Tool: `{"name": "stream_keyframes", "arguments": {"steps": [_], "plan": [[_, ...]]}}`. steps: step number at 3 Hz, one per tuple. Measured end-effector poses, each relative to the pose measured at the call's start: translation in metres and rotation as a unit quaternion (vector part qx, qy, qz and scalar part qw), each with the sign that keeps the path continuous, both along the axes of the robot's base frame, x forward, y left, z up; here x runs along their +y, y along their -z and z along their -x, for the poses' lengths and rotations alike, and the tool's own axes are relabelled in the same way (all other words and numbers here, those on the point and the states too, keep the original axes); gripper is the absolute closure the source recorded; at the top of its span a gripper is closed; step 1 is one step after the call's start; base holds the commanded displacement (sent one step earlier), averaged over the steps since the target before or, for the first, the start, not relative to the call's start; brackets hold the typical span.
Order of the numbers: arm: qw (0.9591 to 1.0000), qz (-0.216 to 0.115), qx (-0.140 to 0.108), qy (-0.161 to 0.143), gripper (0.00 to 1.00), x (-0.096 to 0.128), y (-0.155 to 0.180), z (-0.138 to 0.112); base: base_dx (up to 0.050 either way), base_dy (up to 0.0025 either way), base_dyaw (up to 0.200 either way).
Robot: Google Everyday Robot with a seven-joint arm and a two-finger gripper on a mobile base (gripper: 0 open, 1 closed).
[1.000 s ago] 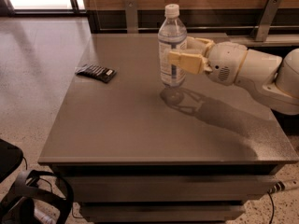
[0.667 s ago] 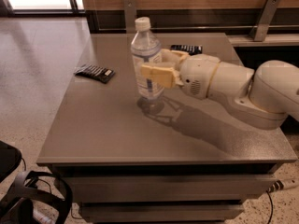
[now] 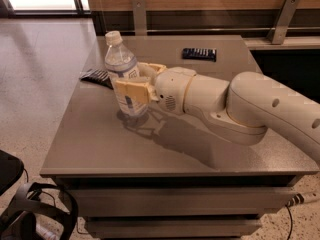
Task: Move blue plastic bottle near rxbar chocolate
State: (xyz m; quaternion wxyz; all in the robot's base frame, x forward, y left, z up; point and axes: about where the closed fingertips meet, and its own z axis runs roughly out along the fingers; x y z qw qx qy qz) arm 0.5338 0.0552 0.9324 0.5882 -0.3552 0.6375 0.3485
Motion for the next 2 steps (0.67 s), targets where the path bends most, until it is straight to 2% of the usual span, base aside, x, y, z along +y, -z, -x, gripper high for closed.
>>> {"name": "stream_keyframes", "arguments": {"steps": [2], "plan": [[0.9996,-0.006,-0.013,-0.023,1.0,0.04,0.004,-0.01,0.0,0.0,0.0]]}}
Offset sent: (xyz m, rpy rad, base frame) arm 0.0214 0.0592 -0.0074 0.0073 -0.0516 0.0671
